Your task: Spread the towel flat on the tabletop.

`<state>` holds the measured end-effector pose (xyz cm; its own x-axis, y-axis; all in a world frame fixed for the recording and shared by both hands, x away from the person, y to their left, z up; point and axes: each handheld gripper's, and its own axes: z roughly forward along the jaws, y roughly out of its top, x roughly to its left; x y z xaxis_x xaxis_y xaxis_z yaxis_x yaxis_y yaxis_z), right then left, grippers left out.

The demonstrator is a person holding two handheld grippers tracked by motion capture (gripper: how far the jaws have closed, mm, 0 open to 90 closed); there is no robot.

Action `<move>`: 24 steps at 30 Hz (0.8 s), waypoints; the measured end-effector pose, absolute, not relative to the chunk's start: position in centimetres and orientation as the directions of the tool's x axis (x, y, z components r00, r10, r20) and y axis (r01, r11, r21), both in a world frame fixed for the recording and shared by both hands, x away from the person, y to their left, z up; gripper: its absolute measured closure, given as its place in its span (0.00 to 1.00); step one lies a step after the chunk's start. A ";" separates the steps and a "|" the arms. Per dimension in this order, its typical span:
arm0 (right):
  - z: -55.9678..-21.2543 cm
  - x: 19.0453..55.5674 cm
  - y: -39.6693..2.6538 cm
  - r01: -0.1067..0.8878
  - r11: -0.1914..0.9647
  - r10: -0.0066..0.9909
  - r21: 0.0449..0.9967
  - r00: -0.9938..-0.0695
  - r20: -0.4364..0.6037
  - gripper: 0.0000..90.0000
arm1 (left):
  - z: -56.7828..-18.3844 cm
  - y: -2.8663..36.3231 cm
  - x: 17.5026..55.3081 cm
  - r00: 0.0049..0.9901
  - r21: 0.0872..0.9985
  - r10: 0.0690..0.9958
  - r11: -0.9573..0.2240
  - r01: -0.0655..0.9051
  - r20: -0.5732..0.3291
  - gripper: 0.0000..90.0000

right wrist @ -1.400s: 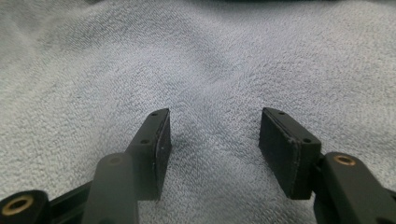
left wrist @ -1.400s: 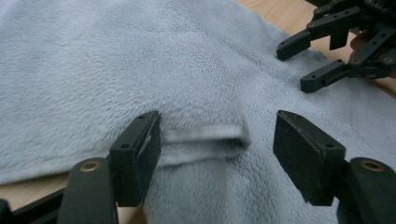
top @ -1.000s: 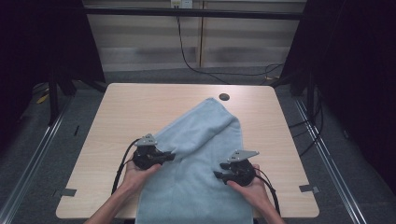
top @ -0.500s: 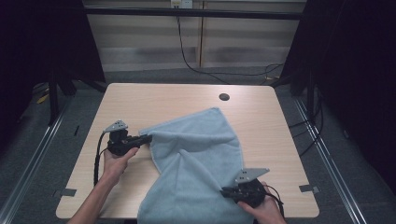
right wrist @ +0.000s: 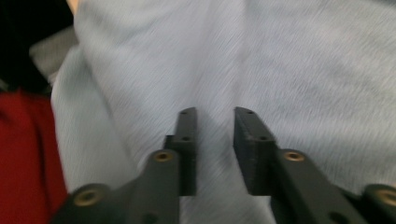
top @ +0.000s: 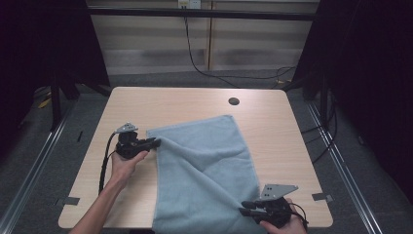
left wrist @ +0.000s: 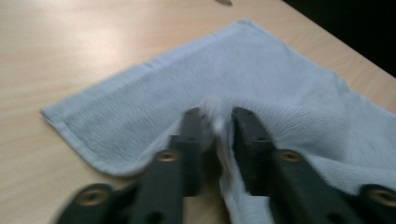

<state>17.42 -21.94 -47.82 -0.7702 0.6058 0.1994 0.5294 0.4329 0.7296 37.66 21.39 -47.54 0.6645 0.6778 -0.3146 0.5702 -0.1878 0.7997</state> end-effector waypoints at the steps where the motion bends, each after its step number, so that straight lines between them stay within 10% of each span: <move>1: -47.8 17.7 -22.0 0.529 0.403 0.610 0.747 -0.764 0.212 0.74 | -47.5 21.4 37.7 0.665 0.800 0.678 -0.188 0.570 -0.315 0.72; 24: -50.3 32.1 -19.9 0.568 0.422 0.757 0.706 -0.649 0.070 0.67 | -49.2 19.8 32.5 0.792 0.772 0.557 -0.379 0.510 -0.250 0.75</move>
